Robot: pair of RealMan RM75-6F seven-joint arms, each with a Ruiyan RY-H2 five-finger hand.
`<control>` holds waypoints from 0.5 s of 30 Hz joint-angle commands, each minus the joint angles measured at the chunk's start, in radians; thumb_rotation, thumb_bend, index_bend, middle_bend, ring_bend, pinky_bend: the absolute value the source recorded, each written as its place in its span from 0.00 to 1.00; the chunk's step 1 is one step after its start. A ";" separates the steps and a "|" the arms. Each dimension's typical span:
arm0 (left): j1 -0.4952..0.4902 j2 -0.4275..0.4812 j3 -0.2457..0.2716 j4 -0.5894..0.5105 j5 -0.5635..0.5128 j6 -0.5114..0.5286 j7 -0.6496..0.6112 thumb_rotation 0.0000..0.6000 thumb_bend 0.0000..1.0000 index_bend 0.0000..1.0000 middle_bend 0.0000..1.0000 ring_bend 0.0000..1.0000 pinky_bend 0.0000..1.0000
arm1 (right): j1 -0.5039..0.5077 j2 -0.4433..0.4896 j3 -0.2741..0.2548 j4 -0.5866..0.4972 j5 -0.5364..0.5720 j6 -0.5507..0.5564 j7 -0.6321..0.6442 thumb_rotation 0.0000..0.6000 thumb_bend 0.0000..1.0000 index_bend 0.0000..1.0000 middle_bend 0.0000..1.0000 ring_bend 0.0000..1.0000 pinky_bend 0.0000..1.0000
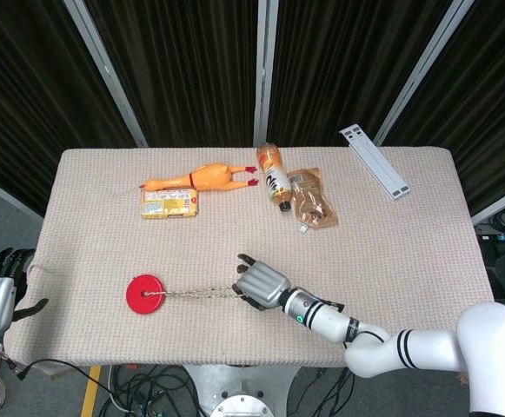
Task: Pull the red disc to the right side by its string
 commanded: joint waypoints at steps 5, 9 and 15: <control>0.000 0.001 0.000 -0.002 0.001 0.001 -0.001 1.00 0.02 0.18 0.17 0.10 0.14 | -0.039 0.006 0.011 0.001 -0.009 0.081 -0.020 1.00 0.46 0.90 0.94 0.38 0.00; 0.000 0.000 0.001 -0.003 0.002 -0.001 0.000 1.00 0.02 0.18 0.17 0.10 0.14 | -0.079 0.043 0.001 -0.005 -0.022 0.133 -0.019 1.00 0.49 0.95 0.97 0.41 0.00; -0.002 -0.002 0.003 -0.004 0.002 -0.005 0.004 1.00 0.02 0.18 0.17 0.10 0.14 | -0.174 0.164 -0.044 -0.038 -0.044 0.202 0.036 1.00 0.54 0.97 0.97 0.41 0.00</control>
